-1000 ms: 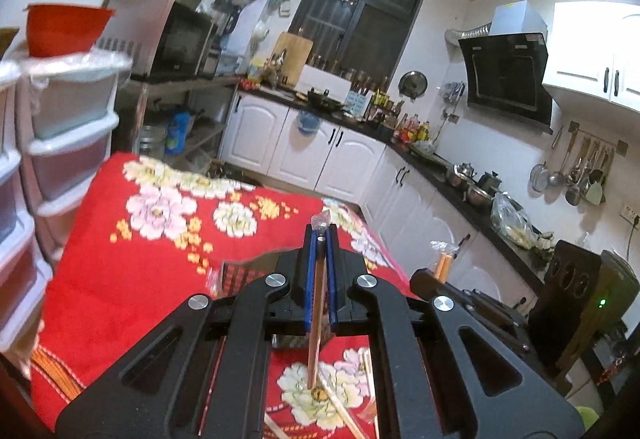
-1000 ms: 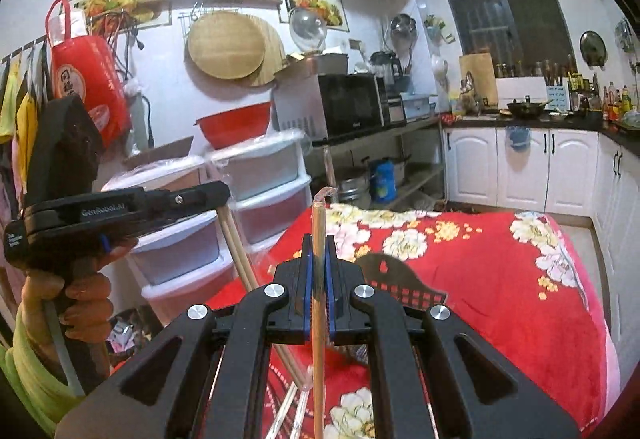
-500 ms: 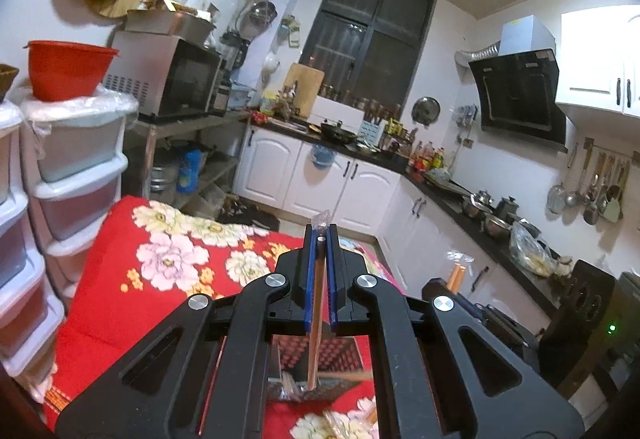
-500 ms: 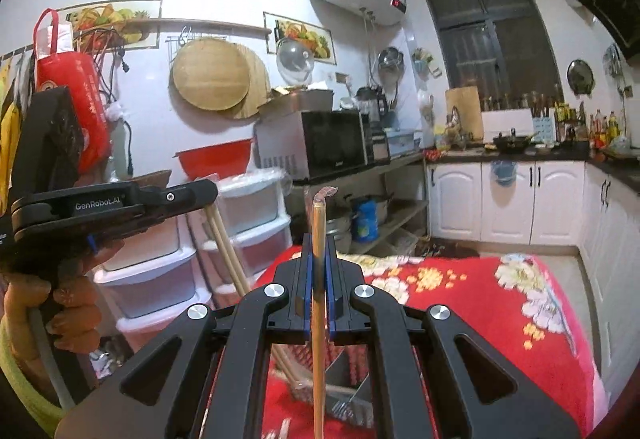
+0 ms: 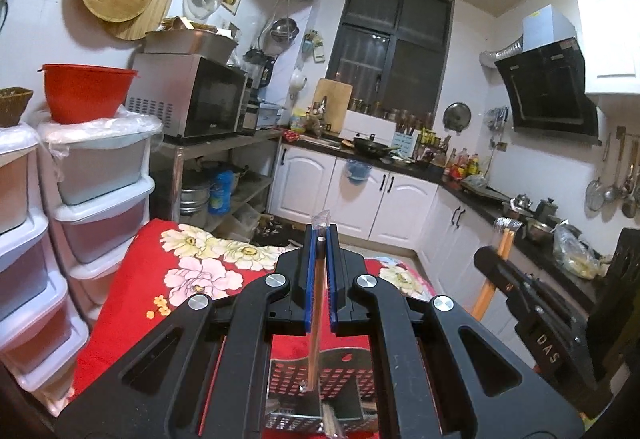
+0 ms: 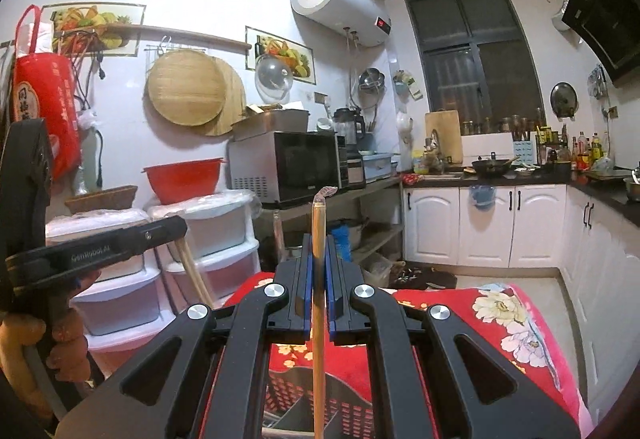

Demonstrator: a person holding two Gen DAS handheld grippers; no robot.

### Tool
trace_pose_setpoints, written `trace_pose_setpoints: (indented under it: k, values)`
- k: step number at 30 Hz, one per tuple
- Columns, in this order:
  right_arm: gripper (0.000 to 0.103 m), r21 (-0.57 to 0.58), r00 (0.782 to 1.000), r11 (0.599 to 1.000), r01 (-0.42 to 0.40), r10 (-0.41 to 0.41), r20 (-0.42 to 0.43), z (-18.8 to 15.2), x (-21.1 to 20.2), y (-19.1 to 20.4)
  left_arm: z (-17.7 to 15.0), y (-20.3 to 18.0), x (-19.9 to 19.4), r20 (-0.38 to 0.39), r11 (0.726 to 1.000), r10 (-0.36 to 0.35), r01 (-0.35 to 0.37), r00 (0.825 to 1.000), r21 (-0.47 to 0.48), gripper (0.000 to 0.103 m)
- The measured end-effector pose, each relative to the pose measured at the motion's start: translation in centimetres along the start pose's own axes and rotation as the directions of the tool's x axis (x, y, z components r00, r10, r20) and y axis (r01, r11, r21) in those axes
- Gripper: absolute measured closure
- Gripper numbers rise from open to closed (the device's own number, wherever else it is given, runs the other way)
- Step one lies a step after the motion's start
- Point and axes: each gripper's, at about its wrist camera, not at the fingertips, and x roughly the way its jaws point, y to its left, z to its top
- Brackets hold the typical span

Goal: Organize utensils
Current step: 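Lift both held bundles upright and carry them above the caddy, then lower both bundles into the caddy compartments and open both tools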

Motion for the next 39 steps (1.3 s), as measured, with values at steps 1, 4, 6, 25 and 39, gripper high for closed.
trace_pose_setpoints:
  k: [1,4,6,25,39]
  values:
    - [0.098,0.0,1.0,1.0,0.004,-0.004,-0.001,-0.2,0.3,-0.1,-0.2,0.1,0.3,-0.001,1.0,0.005,-0.005,1.0,0.002,0.102]
    - [0.098,0.008,1.0,1.0,0.019,-0.019,-0.008,-0.7,1.2,-0.5,-1.0,0.3,1.0,-0.006,1.0,0.019,-0.019,1.0,0.006,0.102]
    - [0.098,0.016,1.0,0.999,0.028,-0.028,-0.01,-1.1,1.7,-0.8,-1.6,0.4,1.6,-0.013,1.0,0.028,-0.028,1.0,0.01,0.102]
    - [0.098,-0.015,0.994,0.996,0.093,-0.094,-0.064,-5.5,4.4,0.3,-5.9,1.5,5.1,-0.099,0.999,0.044,-0.042,0.994,0.017,0.102]
    - [0.098,-0.017,0.972,0.995,0.096,-0.097,-0.216,-7.1,4.6,0.6,-7.7,1.5,5.5,-0.158,0.999,0.035,-0.032,0.987,0.022,0.102]
